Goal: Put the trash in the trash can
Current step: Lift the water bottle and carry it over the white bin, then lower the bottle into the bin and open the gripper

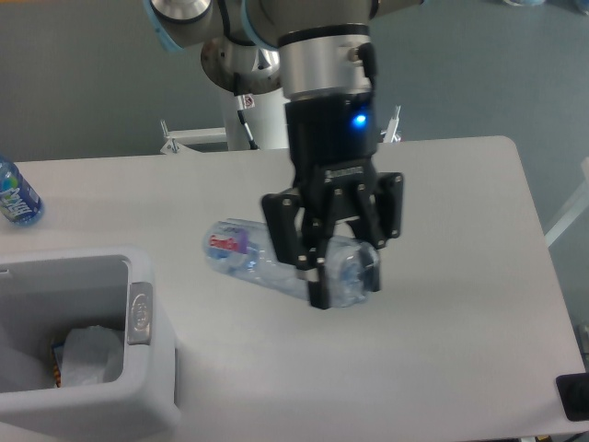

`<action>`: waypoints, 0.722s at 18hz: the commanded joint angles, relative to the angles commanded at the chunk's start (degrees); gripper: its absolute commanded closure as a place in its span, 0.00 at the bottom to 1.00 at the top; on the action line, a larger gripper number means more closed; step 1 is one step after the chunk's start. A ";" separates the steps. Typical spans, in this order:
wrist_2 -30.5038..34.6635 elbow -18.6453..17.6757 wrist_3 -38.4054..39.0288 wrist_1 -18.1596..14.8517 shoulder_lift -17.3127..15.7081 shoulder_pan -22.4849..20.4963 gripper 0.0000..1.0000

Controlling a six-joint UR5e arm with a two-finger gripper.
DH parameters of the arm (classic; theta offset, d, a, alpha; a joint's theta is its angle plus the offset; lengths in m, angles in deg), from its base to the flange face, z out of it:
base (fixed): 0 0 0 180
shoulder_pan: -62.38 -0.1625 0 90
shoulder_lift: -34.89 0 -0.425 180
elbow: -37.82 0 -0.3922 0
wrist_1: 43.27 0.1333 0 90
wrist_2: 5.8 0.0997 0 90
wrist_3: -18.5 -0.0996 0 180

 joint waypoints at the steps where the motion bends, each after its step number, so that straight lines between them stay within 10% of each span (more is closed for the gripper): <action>1: -0.09 0.00 -0.44 0.09 0.18 1.05 0.50; 13: -0.09 2.99 -3.78 2.99 6.59 12.40 0.49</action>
